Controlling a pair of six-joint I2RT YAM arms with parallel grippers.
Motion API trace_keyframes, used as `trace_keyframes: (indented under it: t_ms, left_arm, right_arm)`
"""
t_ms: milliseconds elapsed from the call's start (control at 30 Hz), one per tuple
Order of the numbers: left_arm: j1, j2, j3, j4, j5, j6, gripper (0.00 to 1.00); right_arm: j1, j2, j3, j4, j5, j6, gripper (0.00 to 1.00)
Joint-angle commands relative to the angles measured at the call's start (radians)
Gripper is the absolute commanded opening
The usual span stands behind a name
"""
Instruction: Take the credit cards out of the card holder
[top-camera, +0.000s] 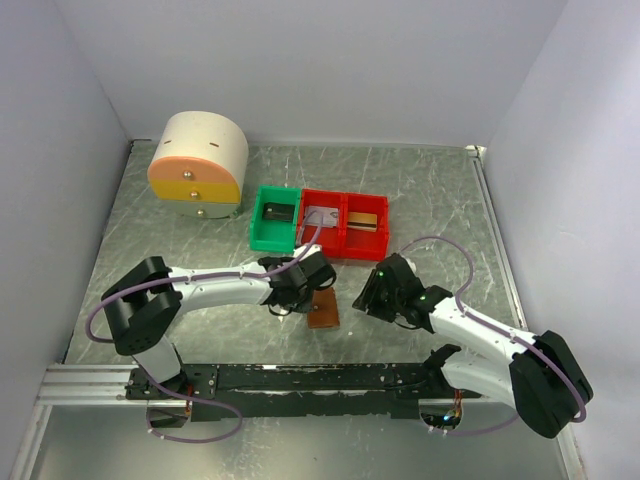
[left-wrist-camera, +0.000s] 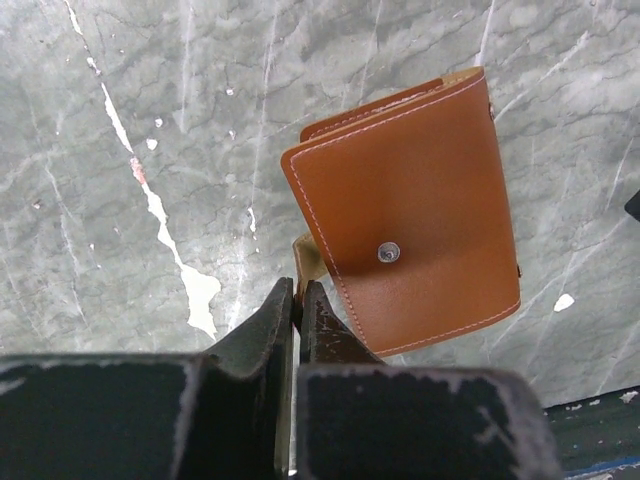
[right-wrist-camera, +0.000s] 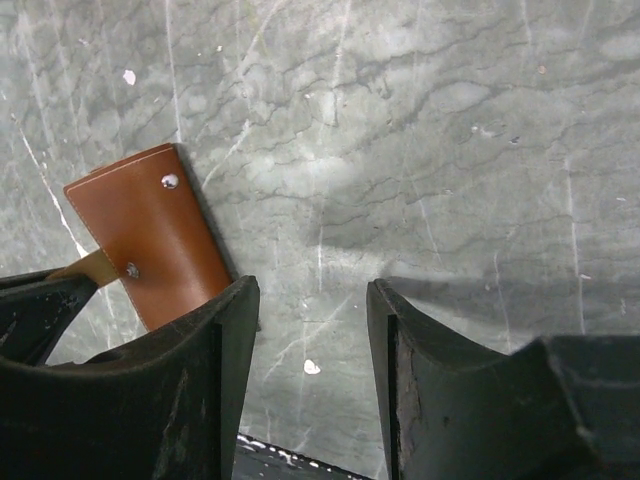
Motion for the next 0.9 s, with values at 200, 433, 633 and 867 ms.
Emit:
trace_keyframes:
  t_ms: [200, 433, 633, 867]
  left_arm:
    - [-0.005, -0.207, -0.042, 0.043, -0.065, 0.047, 0.07]
    - [-0.005, -0.229, -0.023, 0.042, -0.027, 0.132, 0.07]
    - [-0.005, -0.255, -0.013, 0.095, 0.026, 0.158, 0.07]
    - [-0.006, -0.217, 0.04, 0.134, 0.107, 0.214, 0.07]
  right_arm:
    - [-0.002, 0.098, 0.027, 0.254, -0.261, -0.106, 0.54]
    - [0.022, 0.297, 0.086, 0.445, -0.419, -0.113, 0.52]
    - [0.046, 0.398, 0.122, 0.479, -0.4, -0.071, 0.42]
    - [0.041, 0.29, 0.063, 0.391, -0.264, -0.028, 0.41]
